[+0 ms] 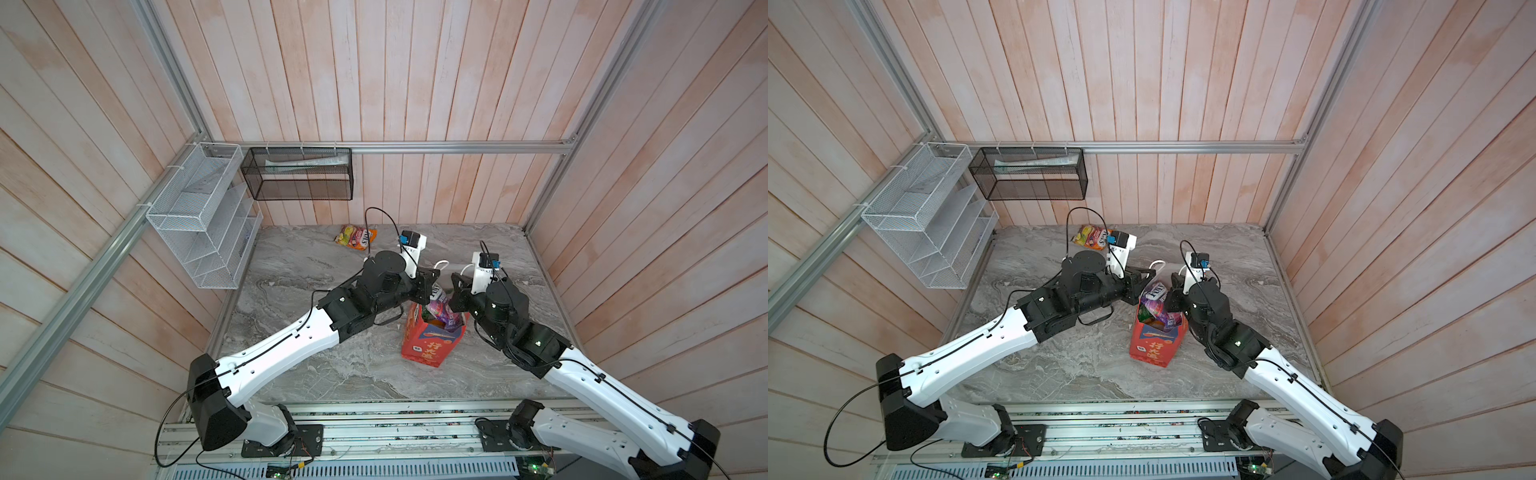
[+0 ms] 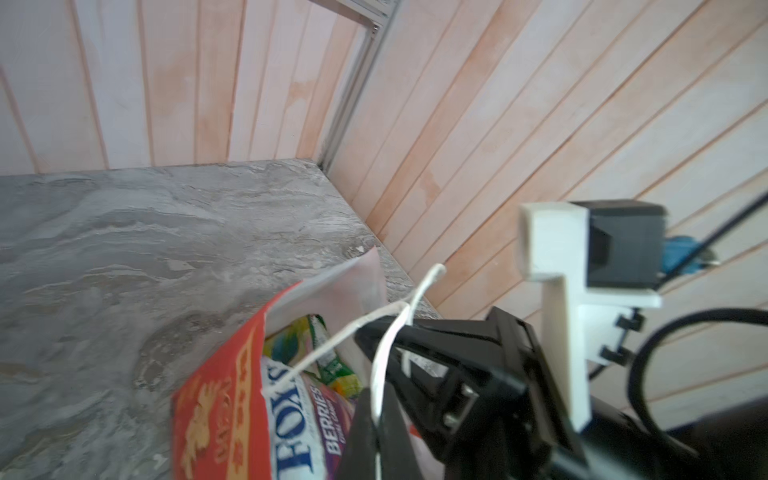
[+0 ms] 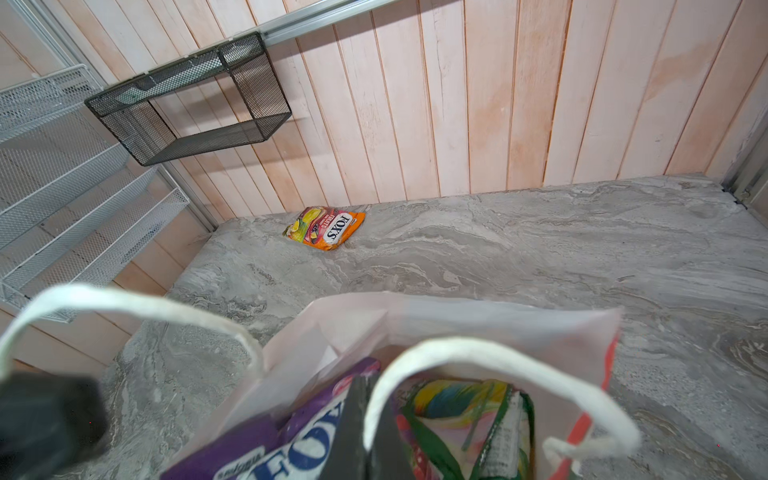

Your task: Place the snacks into the paper bag

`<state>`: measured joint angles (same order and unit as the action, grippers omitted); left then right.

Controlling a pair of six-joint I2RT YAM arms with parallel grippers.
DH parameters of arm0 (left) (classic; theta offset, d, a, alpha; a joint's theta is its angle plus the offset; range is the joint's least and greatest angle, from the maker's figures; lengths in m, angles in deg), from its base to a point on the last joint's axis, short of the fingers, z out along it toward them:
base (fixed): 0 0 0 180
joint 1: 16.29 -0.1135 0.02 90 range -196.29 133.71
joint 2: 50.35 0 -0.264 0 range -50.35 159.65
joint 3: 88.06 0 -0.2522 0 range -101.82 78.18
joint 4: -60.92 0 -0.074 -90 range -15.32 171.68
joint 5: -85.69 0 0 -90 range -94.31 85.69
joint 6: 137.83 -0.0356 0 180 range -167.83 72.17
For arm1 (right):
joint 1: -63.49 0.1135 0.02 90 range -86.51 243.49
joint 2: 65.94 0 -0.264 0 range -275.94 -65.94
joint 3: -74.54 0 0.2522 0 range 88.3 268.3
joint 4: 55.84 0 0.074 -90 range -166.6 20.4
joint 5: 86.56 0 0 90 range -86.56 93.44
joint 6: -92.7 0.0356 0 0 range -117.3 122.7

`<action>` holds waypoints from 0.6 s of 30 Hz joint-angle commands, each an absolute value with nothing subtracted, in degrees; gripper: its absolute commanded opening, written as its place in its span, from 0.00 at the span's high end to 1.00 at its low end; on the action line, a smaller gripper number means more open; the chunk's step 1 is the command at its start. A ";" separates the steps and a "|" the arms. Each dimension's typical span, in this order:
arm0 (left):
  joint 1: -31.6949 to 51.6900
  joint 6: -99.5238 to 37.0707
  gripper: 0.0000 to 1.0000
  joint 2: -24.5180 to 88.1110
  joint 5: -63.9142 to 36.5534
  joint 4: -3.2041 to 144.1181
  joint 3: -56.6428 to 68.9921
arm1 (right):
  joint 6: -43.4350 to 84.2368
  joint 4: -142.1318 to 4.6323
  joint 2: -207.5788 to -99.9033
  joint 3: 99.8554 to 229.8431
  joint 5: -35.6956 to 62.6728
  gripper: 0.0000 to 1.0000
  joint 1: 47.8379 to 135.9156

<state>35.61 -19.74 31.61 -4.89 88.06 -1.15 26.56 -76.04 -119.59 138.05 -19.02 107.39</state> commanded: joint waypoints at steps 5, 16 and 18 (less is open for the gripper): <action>30.51 -18.04 1.00 28.45 -4.68 84.86 -1.98 | 25.65 -73.95 -117.43 139.43 -19.82 1.00 107.97; 27.83 -17.34 1.00 27.15 -5.49 82.16 0.65 | 23.98 -71.98 -114.98 138.79 -19.21 1.00 107.96; 27.83 -16.93 1.00 25.84 -3.36 80.82 2.36 | 23.26 -70.71 -114.25 138.18 -18.83 1.00 107.97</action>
<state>27.65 -17.75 29.57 -3.03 88.46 1.38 24.88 -75.53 -116.22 137.97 -19.00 107.61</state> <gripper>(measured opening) 0.049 0.041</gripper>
